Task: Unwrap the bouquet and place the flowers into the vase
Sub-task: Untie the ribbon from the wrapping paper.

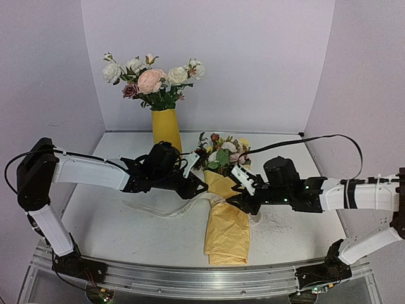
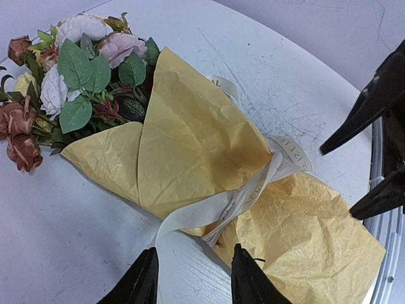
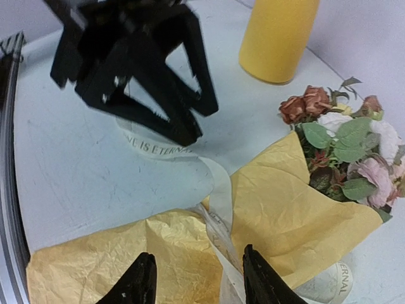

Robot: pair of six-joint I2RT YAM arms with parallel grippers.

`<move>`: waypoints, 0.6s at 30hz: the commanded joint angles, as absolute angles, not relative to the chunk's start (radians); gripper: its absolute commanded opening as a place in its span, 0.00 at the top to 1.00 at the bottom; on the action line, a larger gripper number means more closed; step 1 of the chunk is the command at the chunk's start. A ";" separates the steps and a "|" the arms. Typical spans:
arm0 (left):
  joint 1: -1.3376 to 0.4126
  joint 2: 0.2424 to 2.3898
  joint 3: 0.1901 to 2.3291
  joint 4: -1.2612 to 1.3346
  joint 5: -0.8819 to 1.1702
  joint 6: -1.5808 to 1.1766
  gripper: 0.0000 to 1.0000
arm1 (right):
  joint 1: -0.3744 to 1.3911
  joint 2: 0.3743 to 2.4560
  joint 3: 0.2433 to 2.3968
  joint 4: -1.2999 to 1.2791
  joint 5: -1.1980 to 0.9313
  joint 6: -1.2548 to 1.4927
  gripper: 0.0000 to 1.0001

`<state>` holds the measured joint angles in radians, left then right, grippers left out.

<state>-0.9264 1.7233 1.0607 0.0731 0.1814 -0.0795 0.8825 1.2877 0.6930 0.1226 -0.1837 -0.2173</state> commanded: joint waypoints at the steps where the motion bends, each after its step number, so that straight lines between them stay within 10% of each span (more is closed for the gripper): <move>1: -0.909 1.638 1.015 0.139 0.167 -0.106 0.59 | 0.886 1.455 0.841 -0.041 -0.226 -0.391 0.54; 18: -0.902 1.598 0.968 0.149 0.144 -0.106 0.59 | 0.892 1.558 0.910 -0.149 -0.011 -0.457 0.64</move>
<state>-0.9066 1.6482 0.9642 0.1135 0.1543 -0.1047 0.8833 1.5726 0.8753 -0.1421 -0.0704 -0.4473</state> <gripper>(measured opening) 0.412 0.367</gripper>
